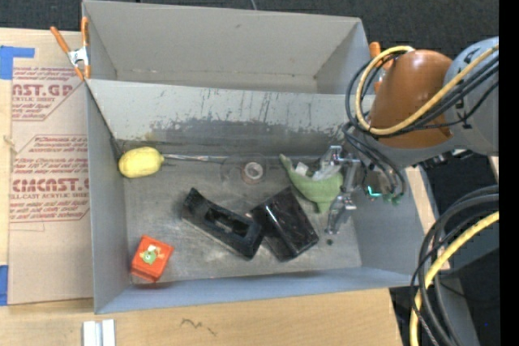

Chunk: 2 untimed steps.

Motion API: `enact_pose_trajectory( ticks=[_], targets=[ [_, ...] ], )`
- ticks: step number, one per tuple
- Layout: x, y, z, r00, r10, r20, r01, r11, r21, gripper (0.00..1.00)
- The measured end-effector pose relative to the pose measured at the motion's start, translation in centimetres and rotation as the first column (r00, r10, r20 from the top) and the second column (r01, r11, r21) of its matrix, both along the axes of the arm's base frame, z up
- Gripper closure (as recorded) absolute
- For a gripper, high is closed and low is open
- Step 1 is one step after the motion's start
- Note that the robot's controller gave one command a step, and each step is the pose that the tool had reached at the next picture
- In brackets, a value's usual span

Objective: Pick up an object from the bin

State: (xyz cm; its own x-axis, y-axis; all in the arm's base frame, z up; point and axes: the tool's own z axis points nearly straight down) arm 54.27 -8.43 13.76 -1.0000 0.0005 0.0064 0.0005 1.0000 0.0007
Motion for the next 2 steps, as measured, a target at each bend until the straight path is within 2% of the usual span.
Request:
enact_pose_trajectory(
  ticks=[1,2],
  targets=[
    [0.2,0.05,0.43,1.0,0.002,0.007,-0.002,1.0,-0.001,1.0],
    [0.2,0.06,0.43,1.0,0.002,0.007,-0.002,1.0,-0.001,1.0]
  ],
)
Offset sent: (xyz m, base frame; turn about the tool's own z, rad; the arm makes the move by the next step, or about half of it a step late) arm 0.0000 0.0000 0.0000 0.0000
